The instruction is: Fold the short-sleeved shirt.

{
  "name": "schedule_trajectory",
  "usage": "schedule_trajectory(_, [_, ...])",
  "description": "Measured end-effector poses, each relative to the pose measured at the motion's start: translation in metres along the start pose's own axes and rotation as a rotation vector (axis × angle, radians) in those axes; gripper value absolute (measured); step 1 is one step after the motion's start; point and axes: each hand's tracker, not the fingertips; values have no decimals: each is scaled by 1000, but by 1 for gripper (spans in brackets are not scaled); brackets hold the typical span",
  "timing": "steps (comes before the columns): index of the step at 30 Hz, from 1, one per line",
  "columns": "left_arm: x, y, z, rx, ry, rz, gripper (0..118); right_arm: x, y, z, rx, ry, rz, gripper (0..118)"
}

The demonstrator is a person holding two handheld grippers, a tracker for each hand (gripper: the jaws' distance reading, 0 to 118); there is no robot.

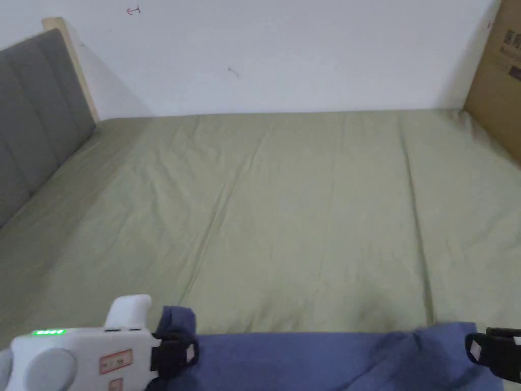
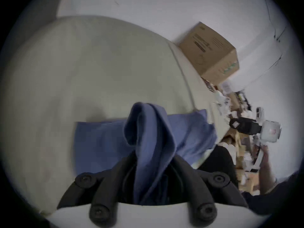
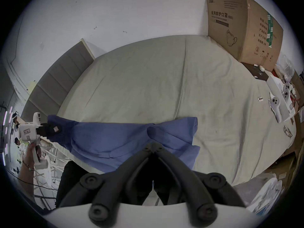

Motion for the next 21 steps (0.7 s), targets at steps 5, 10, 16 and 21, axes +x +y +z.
schedule_trajectory(5, [69, 7, -92, -115, -222, 1, 116, 16, -10, 12, 16, -13, -30, 0])
schedule_trajectory(10, [99, -4, -137, -191, -337, 74, 110, 29, -17, 21, 19, -30, -66, 0])
schedule_trajectory(16, [60, 7, -83, -115, -255, 70, 1, 38, -17, 27, 34, -37, -100, 0])
schedule_trajectory(21, [42, -1, -66, -93, -111, 33, 1, 40, -14, 25, 48, -21, -112, 0])
